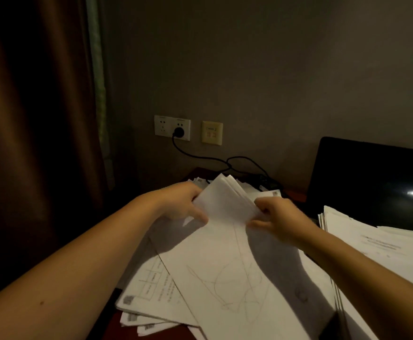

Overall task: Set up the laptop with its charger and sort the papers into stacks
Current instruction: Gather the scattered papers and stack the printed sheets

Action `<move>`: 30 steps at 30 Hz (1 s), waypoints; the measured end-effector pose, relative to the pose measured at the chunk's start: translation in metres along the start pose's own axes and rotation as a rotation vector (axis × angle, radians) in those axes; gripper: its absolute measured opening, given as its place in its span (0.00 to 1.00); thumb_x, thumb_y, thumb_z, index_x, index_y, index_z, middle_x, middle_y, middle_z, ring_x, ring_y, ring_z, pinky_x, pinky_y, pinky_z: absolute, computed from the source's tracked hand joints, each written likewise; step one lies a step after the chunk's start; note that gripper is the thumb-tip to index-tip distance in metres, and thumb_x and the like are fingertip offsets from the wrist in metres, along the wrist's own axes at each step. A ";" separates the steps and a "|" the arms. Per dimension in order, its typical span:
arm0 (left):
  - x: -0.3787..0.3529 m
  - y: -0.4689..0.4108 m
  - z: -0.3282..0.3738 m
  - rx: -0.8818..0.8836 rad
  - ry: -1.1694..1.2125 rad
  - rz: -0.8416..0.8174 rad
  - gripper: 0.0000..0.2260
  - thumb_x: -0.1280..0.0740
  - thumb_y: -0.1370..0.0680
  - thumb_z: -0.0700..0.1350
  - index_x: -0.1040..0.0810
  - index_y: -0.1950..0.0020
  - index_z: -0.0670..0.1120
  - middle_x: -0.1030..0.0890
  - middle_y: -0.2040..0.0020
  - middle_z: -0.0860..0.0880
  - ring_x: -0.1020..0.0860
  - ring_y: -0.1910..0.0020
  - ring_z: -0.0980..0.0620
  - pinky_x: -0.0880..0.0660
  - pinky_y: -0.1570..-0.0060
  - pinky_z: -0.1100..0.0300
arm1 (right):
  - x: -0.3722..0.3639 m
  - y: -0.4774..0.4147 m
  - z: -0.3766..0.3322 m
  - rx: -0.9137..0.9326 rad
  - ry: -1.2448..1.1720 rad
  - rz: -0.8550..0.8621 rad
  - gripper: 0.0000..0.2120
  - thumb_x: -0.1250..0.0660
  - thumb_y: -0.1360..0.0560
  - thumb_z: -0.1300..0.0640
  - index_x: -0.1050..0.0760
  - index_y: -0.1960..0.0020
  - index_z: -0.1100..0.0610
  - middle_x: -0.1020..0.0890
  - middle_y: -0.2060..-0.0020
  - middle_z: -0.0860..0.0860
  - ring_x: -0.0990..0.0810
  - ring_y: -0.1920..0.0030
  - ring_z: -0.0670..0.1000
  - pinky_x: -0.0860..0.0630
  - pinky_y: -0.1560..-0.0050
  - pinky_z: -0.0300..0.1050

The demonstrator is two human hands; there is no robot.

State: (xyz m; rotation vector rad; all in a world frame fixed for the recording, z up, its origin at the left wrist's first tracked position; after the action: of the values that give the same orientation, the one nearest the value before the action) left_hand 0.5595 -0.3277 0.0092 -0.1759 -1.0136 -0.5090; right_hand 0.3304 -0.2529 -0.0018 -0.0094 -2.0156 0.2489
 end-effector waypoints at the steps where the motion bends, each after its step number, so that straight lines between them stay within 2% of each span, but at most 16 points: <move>1: 0.007 0.002 0.002 -0.008 0.058 0.057 0.09 0.24 0.26 0.50 0.19 0.48 0.56 0.17 0.53 0.56 0.19 0.52 0.55 0.25 0.56 0.62 | 0.009 -0.001 0.001 0.004 0.014 0.090 0.11 0.27 0.25 0.51 0.23 0.45 0.48 0.22 0.53 0.43 0.20 0.51 0.48 0.26 0.54 0.36; 3: 0.021 0.006 0.004 -0.028 0.208 0.173 0.10 0.24 0.26 0.49 0.19 0.46 0.57 0.17 0.51 0.56 0.19 0.50 0.55 0.24 0.52 0.59 | 0.030 -0.007 0.008 -0.015 0.066 0.286 0.22 0.25 0.28 0.48 0.25 0.36 0.49 0.20 0.46 0.47 0.21 0.45 0.51 0.23 0.45 0.47; 5: 0.033 0.011 0.004 -0.030 0.398 0.292 0.11 0.24 0.25 0.49 0.20 0.44 0.56 0.18 0.49 0.55 0.19 0.48 0.54 0.23 0.48 0.53 | 0.050 -0.012 0.019 -0.061 0.050 0.419 0.36 0.21 0.33 0.45 0.32 0.29 0.48 0.23 0.37 0.51 0.24 0.37 0.55 0.25 0.38 0.58; 7: 0.038 0.012 0.003 -0.007 0.620 0.417 0.13 0.25 0.25 0.49 0.21 0.42 0.53 0.18 0.48 0.53 0.19 0.49 0.51 0.22 0.48 0.51 | 0.065 -0.012 0.027 -0.144 -0.119 0.473 0.48 0.19 0.35 0.46 0.41 0.23 0.48 0.29 0.29 0.53 0.30 0.30 0.58 0.28 0.33 0.64; 9: 0.037 0.012 0.006 0.008 0.782 0.540 0.16 0.25 0.24 0.48 0.23 0.39 0.49 0.18 0.48 0.51 0.19 0.50 0.50 0.22 0.49 0.51 | 0.071 -0.006 0.034 -0.259 -0.349 0.505 0.53 0.19 0.35 0.49 0.48 0.20 0.49 0.35 0.24 0.55 0.33 0.27 0.60 0.31 0.31 0.64; 11: 0.030 0.010 0.012 0.028 0.931 0.631 0.15 0.25 0.24 0.48 0.24 0.41 0.47 0.18 0.47 0.48 0.19 0.50 0.48 0.21 0.49 0.50 | 0.066 0.000 0.037 -0.394 -0.596 0.465 0.52 0.20 0.34 0.49 0.48 0.21 0.50 0.34 0.25 0.57 0.30 0.30 0.62 0.27 0.35 0.62; 12: 0.025 0.009 0.015 0.036 1.010 0.660 0.13 0.25 0.24 0.47 0.24 0.43 0.46 0.18 0.47 0.46 0.18 0.50 0.46 0.21 0.48 0.48 | 0.061 0.002 0.038 -0.437 -0.721 0.414 0.48 0.20 0.33 0.49 0.44 0.22 0.52 0.29 0.30 0.58 0.25 0.35 0.61 0.22 0.41 0.60; 14: 0.014 0.009 0.025 0.029 1.143 0.681 0.11 0.25 0.24 0.46 0.23 0.45 0.45 0.16 0.48 0.44 0.18 0.50 0.44 0.20 0.46 0.46 | 0.053 0.006 0.032 -0.453 -0.956 0.319 0.36 0.21 0.31 0.51 0.33 0.29 0.57 0.19 0.43 0.56 0.18 0.47 0.57 0.20 0.57 0.51; 16: 0.000 0.008 0.033 -0.001 1.232 0.643 0.12 0.25 0.25 0.44 0.20 0.43 0.42 0.15 0.49 0.43 0.16 0.50 0.43 0.20 0.45 0.45 | 0.051 0.007 0.026 -0.416 -1.146 0.354 0.25 0.22 0.30 0.55 0.25 0.37 0.61 0.15 0.51 0.55 0.16 0.52 0.55 0.21 0.63 0.46; 18: -0.014 0.011 0.040 -0.040 1.290 0.551 0.14 0.26 0.25 0.42 0.19 0.41 0.40 0.14 0.49 0.43 0.16 0.49 0.42 0.20 0.45 0.45 | 0.054 0.009 0.025 -0.391 -1.223 0.449 0.19 0.23 0.30 0.59 0.21 0.41 0.62 0.15 0.50 0.56 0.17 0.52 0.55 0.21 0.59 0.47; 21: -0.020 0.017 0.039 -0.055 1.447 0.428 0.19 0.26 0.30 0.44 0.20 0.40 0.39 0.15 0.46 0.39 0.17 0.46 0.40 0.20 0.47 0.46 | 0.063 0.014 0.029 -0.368 -1.172 0.530 0.15 0.24 0.29 0.58 0.20 0.44 0.61 0.16 0.48 0.58 0.18 0.48 0.61 0.21 0.43 0.60; 22: -0.016 0.020 0.037 -0.059 1.522 0.397 0.21 0.27 0.30 0.45 0.21 0.39 0.41 0.15 0.46 0.39 0.18 0.45 0.40 0.21 0.47 0.46 | 0.066 0.017 0.031 -0.361 -1.144 0.525 0.12 0.25 0.28 0.58 0.20 0.46 0.60 0.16 0.49 0.59 0.19 0.47 0.62 0.22 0.41 0.62; 24: -0.004 0.025 0.036 -0.086 1.595 0.340 0.21 0.29 0.29 0.48 0.23 0.37 0.44 0.17 0.46 0.41 0.19 0.43 0.40 0.21 0.46 0.45 | 0.071 0.023 0.034 -0.338 -1.093 0.498 0.10 0.27 0.26 0.57 0.21 0.48 0.61 0.17 0.51 0.61 0.19 0.49 0.62 0.22 0.43 0.61; 27: 0.014 0.030 0.045 -0.116 1.418 0.244 0.17 0.33 0.25 0.52 0.21 0.39 0.47 0.14 0.51 0.44 0.19 0.47 0.42 0.21 0.47 0.47 | 0.076 0.028 0.038 -0.301 -1.101 0.482 0.13 0.29 0.24 0.58 0.22 0.43 0.63 0.17 0.53 0.58 0.19 0.52 0.59 0.22 0.53 0.52; 28: 0.019 0.030 0.049 -0.119 1.331 0.219 0.16 0.34 0.24 0.52 0.21 0.39 0.47 0.14 0.52 0.45 0.19 0.48 0.43 0.21 0.48 0.49 | 0.078 0.030 0.039 -0.290 -1.106 0.497 0.15 0.29 0.25 0.59 0.22 0.40 0.64 0.17 0.52 0.57 0.18 0.51 0.59 0.21 0.52 0.52; 30: 0.029 0.031 0.052 -0.106 1.211 0.170 0.18 0.33 0.25 0.52 0.22 0.38 0.46 0.16 0.49 0.44 0.18 0.48 0.45 0.20 0.50 0.51 | 0.084 0.031 0.041 -0.280 -1.128 0.542 0.18 0.28 0.25 0.61 0.23 0.37 0.63 0.16 0.47 0.57 0.18 0.45 0.60 0.22 0.41 0.58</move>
State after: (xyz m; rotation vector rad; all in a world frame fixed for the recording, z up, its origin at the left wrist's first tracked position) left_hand 0.5466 -0.2909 0.0639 -0.0223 0.2092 -0.4055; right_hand 0.2540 -0.2201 0.0500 -0.7462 -3.1305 0.3519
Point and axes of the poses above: each hand's wrist, its own y-axis away from the middle knuckle, its own x-axis out of the back of the hand, z = x × y, the point moved 2 cm from there along -y, towards the middle knuckle
